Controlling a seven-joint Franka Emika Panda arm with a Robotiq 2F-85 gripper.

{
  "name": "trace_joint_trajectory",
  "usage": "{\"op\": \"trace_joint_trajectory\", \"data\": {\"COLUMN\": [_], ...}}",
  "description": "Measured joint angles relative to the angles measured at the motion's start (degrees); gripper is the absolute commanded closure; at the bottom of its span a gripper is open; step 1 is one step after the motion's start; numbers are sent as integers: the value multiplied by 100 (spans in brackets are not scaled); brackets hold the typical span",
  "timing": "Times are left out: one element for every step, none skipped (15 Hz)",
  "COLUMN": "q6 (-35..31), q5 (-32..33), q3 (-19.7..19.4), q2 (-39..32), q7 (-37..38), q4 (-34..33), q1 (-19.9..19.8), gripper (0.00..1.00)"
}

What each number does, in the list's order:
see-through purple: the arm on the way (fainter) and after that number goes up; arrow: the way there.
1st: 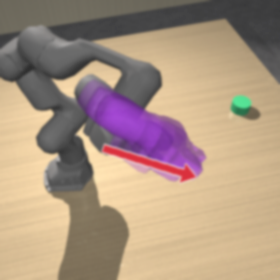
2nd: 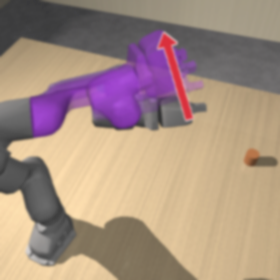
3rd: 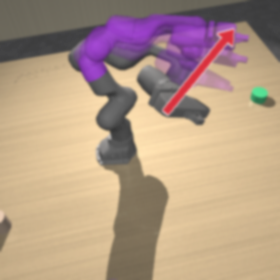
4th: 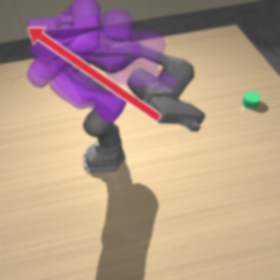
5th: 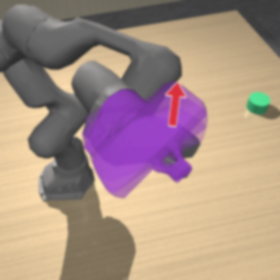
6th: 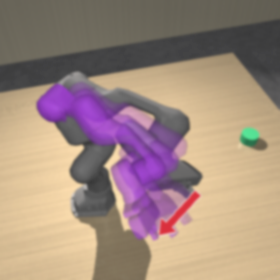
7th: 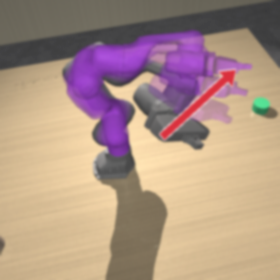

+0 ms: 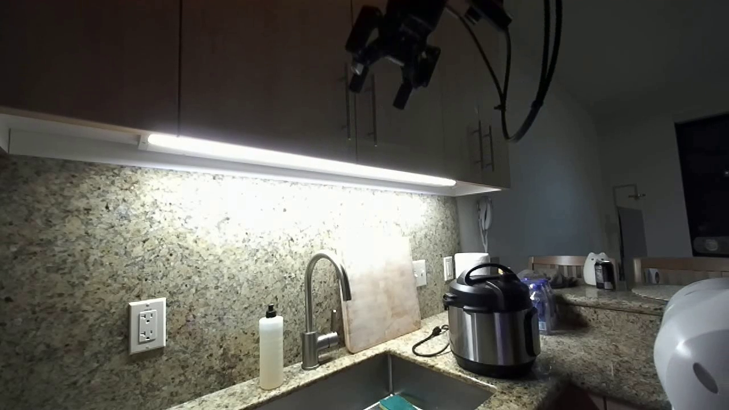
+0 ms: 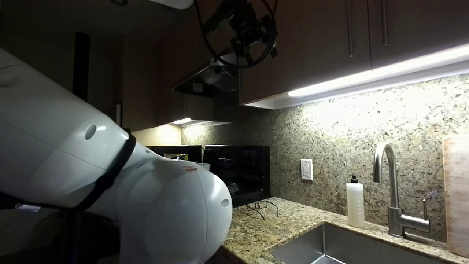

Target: Open the right door of the cabinet above the sink

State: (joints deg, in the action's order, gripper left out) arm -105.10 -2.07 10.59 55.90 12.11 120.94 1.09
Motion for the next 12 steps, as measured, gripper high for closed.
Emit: {"op": "trace_joint_trajectory", "data": {"q6": [-120, -232, -367, -524, -718, -931, -1186, -1345, -1406, -1427, -1431, -1432], "q5": [35, 45, 48, 49, 50, 53, 54, 54, 54, 54, 54, 54], "q3": [-13, -34, -63, -98, -138, -180, -221, -247, -257, -257, -254, -253], "q2": [60, 121, 181, 235, 278, 306, 324, 329, 329, 329, 330, 330], "q7": [10, 40, 88, 141, 198, 239, 278, 284, 285, 287, 293, 299], "q4": [-120, -230, -320, -381, -420, -445, -453, -454, -454, -454, -454, -454], "q1": [-99, -201, -309, -415, -525, -638, -754, -845, -898, -922, -923, -923], "gripper": [0, 0, 0, 0, 0, 0, 0, 0, 0, 0, 0, 0]}}
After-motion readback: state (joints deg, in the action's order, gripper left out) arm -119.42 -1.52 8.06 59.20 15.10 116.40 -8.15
